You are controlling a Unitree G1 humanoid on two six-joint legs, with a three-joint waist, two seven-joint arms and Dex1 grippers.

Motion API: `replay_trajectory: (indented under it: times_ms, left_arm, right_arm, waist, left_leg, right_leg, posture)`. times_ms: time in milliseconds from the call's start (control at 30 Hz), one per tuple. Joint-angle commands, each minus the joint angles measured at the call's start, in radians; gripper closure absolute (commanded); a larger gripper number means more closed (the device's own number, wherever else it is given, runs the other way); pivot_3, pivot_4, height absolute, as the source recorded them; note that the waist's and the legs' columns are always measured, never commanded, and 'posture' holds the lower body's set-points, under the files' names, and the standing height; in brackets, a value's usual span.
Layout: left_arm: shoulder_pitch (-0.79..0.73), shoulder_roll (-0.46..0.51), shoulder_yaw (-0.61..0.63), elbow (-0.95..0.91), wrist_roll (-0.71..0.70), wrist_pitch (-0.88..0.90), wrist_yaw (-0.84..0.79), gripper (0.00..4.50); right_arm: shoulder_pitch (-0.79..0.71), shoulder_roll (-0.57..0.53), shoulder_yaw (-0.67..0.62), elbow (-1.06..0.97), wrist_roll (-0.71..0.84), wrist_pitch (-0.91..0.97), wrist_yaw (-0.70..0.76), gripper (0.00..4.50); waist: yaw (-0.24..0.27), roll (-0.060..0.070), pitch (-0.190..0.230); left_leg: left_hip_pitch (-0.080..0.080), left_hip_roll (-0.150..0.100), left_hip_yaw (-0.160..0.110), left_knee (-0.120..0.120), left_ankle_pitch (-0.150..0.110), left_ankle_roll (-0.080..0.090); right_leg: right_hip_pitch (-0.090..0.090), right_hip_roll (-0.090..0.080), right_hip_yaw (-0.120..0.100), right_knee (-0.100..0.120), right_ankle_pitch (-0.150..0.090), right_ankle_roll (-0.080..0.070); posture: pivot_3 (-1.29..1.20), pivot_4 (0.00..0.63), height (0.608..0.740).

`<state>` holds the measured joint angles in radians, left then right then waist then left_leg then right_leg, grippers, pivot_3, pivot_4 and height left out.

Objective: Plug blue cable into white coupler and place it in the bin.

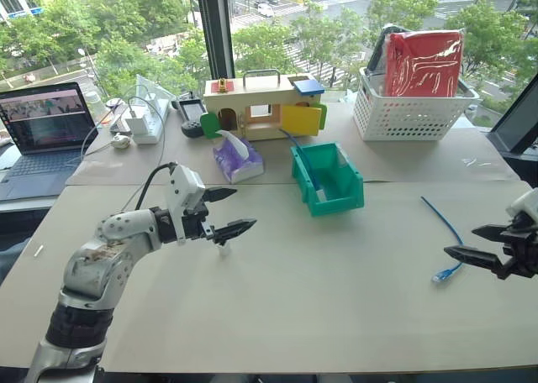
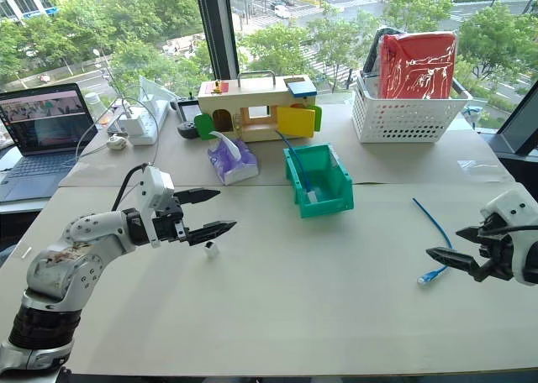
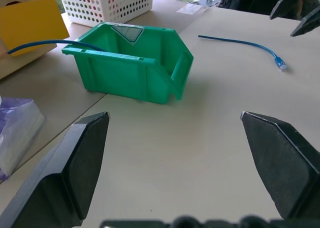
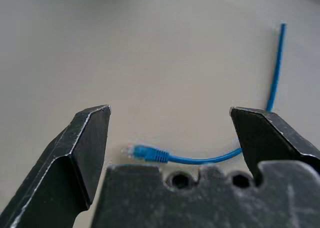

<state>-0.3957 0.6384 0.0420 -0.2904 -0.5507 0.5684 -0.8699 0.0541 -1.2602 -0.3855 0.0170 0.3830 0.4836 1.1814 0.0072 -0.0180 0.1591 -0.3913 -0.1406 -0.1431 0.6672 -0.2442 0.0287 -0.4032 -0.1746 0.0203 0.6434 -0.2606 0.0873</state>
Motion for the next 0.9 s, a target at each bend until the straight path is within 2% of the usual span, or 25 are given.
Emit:
replay_trajectory:
  times_ms: [33, 167, 300, 467, 733, 867, 900]
  left_arm:
    - [-0.037, -0.003, -0.001, 0.011, 0.01, -0.038, -0.017, 0.0]
    - [-0.052, -0.015, -0.009, 0.018, 0.009, -0.042, -0.021, 0.0]
    - [-0.025, -0.019, 0.01, -0.01, -0.005, -0.027, 0.0, 0.0]
    - [0.003, -0.009, 0.034, -0.045, -0.015, -0.013, 0.027, 0.0]
    - [0.024, 0.01, 0.057, -0.074, -0.02, 0.002, 0.043, 0.0]
    - [0.021, 0.01, 0.056, -0.074, -0.017, 0.004, 0.046, 0.0]
    - [0.019, 0.008, 0.052, -0.073, -0.015, 0.004, 0.047, 0.0]
  right_arm:
    - [-0.081, -0.102, 0.141, 0.205, -0.132, -0.221, 0.151, 0.07]
    - [-0.43, -0.03, 0.345, 0.506, -0.274, -0.427, 0.221, 0.07]
    - [-0.626, 0.073, 0.462, 0.729, -0.375, -0.553, 0.261, 0.07]
    - [-0.676, 0.131, 0.511, 0.847, -0.415, -0.649, 0.319, 0.07]
    - [-0.677, 0.171, 0.533, 0.945, -0.454, -0.722, 0.287, 0.07]
    - [-0.671, 0.174, 0.529, 0.961, -0.449, -0.722, 0.297, 1.03]
    - [-0.669, 0.175, 0.526, 0.961, -0.446, -0.725, 0.296, 1.41]
  waist:
    - [-0.002, 0.0, 0.0]
    - [-0.02, -0.001, 0.001]
    - [-0.036, -0.002, 0.002]
    - [-0.033, -0.002, 0.002]
    - [-0.021, -0.002, 0.002]
    - [-0.02, -0.002, 0.002]
    - [-0.02, -0.002, 0.002]
  left_leg:
    - [0.0, 0.0, 0.001, 0.0, 0.0, 0.0]
    - [0.001, 0.001, 0.003, 0.0, 0.0, -0.001]
    - [0.002, 0.004, 0.007, 0.0, 0.001, -0.005]
    - [0.001, 0.004, 0.008, 0.001, 0.0, -0.005]
    - [0.002, 0.004, 0.008, 0.002, 0.0, -0.005]
    - [0.003, 0.004, 0.008, 0.002, 0.0, -0.005]
    - [0.003, 0.004, 0.008, 0.003, 0.0, -0.005]
  right_leg:
    - [0.0, 0.0, 0.0, 0.0, 0.0, 0.0]
    - [0.001, 0.0, 0.001, 0.0, 0.0, 0.0]
    - [0.0, 0.001, 0.001, 0.0, 0.0, -0.001]
    - [-0.002, 0.0, 0.001, -0.001, 0.001, -0.001]
    - [-0.001, 0.0, 0.001, -0.001, 0.001, -0.001]
    - [0.0, 0.001, 0.001, -0.001, 0.001, -0.001]
    - [0.0, 0.001, 0.001, -0.001, 0.001, -0.001]
  posture:
    - [0.0, 0.15, 0.74]
    - [0.0, 0.15, 0.74]
    - [0.0, 0.15, 0.74]
    - [0.0, 0.15, 0.74]
    - [0.0, 0.15, 0.74]
    - [0.0, 0.15, 0.74]
    - [0.0, 0.15, 0.74]
